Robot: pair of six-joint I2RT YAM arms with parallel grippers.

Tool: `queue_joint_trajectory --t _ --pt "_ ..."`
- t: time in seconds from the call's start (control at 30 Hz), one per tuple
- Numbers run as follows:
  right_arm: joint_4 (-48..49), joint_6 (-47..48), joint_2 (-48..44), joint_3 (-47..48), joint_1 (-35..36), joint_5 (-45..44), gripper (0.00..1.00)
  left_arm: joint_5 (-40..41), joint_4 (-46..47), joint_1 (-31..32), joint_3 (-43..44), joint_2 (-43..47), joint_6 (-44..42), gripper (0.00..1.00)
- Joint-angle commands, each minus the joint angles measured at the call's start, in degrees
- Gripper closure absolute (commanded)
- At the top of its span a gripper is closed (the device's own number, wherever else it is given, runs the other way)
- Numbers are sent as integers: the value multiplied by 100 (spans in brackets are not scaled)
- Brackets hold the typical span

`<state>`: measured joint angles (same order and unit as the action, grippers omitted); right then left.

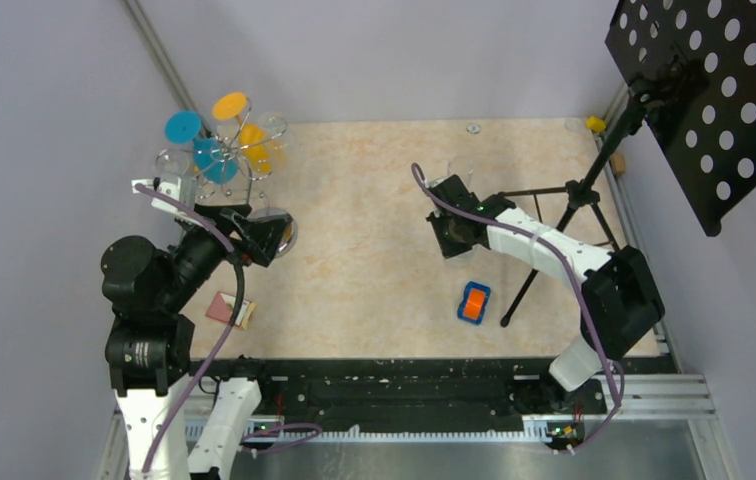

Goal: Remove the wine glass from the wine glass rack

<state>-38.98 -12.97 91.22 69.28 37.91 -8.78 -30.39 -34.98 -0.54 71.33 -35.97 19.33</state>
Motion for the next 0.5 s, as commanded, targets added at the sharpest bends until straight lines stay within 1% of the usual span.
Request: queue_joint_trajectory --t 0.0,0.07,0.2,0.27,0.47 --pt "-43 14 153 279 -47 -68 84 -21 134 27 -27 51 -44 7" --pt "-68 -1 106 325 -47 -122 77 -15 132 27 -34 51 -44 7" --pt "52 119 -9 365 -47 -197 70 -115 141 27 -6 17 -23 7" --pt "30 137 -33 446 -47 -305 66 -148 134 183 36 5 -9 7" --pt "8 105 -291 713 -47 -440 59 80 90 195 92 -22 27 7"
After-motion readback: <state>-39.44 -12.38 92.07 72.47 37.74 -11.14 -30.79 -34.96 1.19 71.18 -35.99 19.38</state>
